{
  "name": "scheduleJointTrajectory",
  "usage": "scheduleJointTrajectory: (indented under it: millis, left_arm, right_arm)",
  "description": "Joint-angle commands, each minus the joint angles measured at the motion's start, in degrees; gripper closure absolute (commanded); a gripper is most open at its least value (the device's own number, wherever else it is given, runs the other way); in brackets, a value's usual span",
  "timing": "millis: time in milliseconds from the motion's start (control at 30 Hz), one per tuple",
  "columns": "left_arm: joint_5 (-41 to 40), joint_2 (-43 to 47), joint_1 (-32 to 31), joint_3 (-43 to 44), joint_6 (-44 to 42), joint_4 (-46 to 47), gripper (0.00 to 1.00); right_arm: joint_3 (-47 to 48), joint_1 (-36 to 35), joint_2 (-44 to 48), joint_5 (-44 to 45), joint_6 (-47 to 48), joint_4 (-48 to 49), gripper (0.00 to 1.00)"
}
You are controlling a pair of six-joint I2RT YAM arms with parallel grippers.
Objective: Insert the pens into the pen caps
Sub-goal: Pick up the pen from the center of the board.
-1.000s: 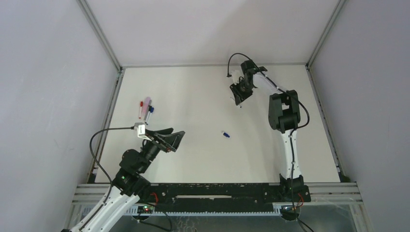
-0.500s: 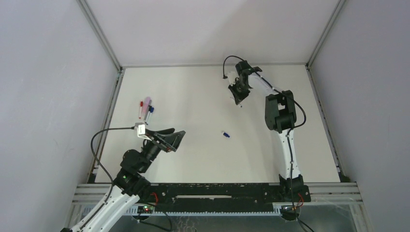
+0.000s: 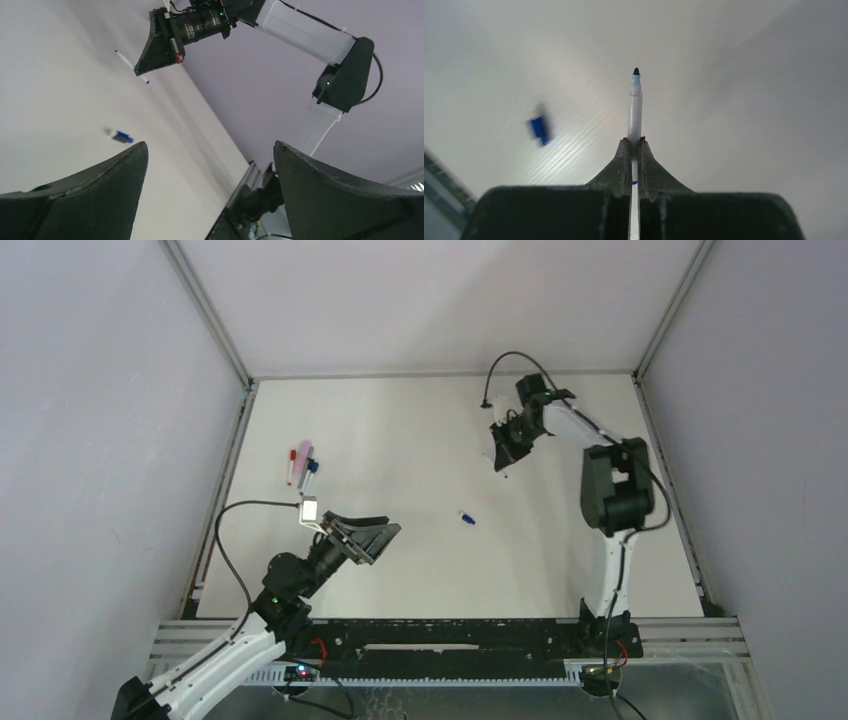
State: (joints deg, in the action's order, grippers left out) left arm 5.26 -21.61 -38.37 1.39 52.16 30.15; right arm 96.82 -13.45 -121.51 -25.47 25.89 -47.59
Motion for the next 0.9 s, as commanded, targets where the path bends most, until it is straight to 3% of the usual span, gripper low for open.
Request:
scheduleJointTrajectory:
  millis: [0, 233, 400, 533, 867]
  left_arm:
    - [-3.6, -1.9, -4.4, 0.1, 0.1, 10.4, 0.03]
    - [-6.4, -11.1, -11.6, 4.2, -3.4, 21.8, 0.08]
    - [-9.7, -18.0, -17.0, 9.1, -8.8, 28.5, 0.12]
    - [-11.6, -23.9, -19.1, 13.5, -12.0, 29.3, 0.17]
    - [-13.2, -36.6, -21.2, 23.6, -15.9, 29.1, 0.34]
  right_arm:
    - [-8.5, 2.7, 16.9, -19.7, -4.0, 6.3, 1.0]
    - [-26.6, 3.4, 39.1, -38.9, -7.4, 11.7, 1.0]
    - [-33.9, 3.0, 51.2, -49.4, -10.8, 18.9, 1.0]
    - [-34.7, 1.4, 53.0, -53.3, -5.7, 15.8, 1.0]
    - [-34.7, -6.5, 52.2, -51.1, -1.2, 13.3, 1.0]
